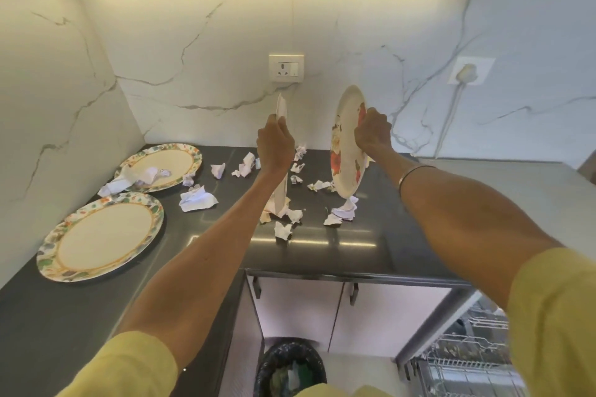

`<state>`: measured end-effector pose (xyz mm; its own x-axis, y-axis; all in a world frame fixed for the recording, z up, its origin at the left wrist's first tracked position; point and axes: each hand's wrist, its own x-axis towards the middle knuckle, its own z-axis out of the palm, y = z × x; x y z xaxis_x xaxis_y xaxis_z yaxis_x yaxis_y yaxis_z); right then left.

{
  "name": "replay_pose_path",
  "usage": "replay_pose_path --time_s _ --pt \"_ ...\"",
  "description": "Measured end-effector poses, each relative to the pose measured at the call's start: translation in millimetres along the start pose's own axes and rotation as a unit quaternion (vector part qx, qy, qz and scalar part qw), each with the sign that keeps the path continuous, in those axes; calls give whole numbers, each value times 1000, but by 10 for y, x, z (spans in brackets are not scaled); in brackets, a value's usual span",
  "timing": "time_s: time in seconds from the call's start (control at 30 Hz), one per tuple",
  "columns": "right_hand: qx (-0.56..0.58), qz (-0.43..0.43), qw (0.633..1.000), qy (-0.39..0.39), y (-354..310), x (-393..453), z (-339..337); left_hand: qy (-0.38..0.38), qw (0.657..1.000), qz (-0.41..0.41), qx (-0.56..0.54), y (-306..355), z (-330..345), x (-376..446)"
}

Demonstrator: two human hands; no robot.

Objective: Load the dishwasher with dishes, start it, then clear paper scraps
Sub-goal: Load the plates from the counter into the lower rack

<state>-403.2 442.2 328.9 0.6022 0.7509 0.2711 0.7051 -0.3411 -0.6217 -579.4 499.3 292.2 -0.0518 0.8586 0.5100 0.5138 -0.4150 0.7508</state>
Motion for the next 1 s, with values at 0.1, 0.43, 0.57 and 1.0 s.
replay_pose_path --time_s 0.1,0.43,0.57,1.0 --pt "-1 -3 1000 -2 187 -111 -192 -7 1000 -6 -4 208 88 -208" --pt "-38 -28 998 -29 895 -678 -924 -7 999 -43 -21 867 236 -1163" --pt "-49 -28 998 -29 1141 -917 -1125 -11 998 -58 -17 1060 177 -1585" --pt "-41 -22 998 -31 1526 -1741 -1409 -49 996 -69 -4 1242 -142 -2559"
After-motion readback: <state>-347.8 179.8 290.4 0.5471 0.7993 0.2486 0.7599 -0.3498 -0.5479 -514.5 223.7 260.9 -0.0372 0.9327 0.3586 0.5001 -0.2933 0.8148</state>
